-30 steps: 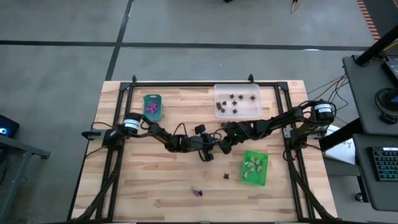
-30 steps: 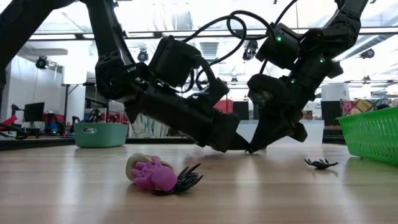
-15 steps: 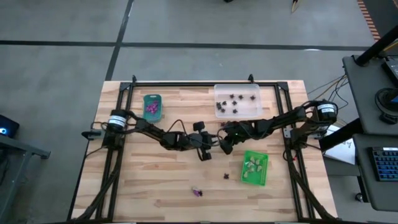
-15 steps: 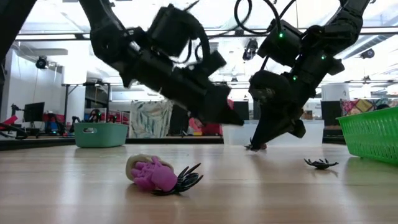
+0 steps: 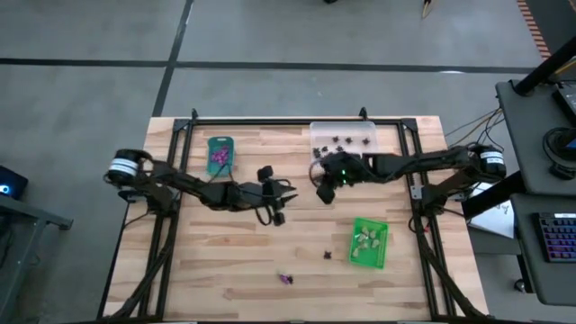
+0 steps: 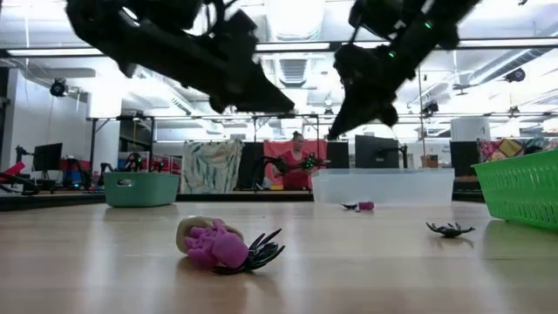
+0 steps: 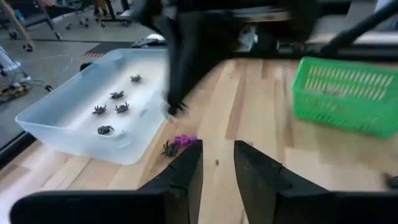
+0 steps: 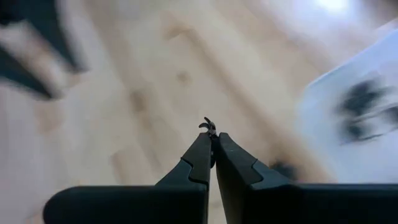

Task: Sort Halloween decoration
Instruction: Put the black spider toy into the white bin

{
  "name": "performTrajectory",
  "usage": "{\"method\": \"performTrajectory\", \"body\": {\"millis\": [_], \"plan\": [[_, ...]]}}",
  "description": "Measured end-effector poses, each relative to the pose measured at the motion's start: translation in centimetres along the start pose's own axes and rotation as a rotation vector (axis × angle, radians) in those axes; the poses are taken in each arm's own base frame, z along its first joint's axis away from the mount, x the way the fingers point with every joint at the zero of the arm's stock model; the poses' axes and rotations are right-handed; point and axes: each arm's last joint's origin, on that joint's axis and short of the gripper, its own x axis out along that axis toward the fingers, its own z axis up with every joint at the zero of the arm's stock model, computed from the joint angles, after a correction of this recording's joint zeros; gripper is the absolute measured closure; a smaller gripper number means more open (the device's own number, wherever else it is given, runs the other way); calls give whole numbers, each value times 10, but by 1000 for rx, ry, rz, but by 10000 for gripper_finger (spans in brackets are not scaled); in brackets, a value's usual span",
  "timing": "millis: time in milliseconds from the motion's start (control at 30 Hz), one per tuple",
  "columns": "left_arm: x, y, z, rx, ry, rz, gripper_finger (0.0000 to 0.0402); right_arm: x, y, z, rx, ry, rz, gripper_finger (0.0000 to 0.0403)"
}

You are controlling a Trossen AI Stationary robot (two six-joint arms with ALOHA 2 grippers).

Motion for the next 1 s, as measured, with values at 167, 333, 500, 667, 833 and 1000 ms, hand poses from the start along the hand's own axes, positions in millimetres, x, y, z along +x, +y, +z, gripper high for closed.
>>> {"method": "performTrajectory", "body": {"millis": [167,333,500,667,833,1000], "plan": [[-18,5,6,-63,-44,-11,327,-12,-17,41,-73,20,-189,394],[-23,6,9,-84,-60,-10,327,-8,-51,71,-64,119,-340,394],[-22,5,15,-98,-75,-11,327,16,-97,82,-31,219,-428,394],[-21,5,17,-98,-75,-11,327,49,-129,77,-10,318,-465,394],[-21,5,16,-96,-70,-10,327,70,-136,71,-26,379,-471,394],[-21,5,16,-99,-68,-10,327,76,-136,72,-17,364,-471,394]]}}
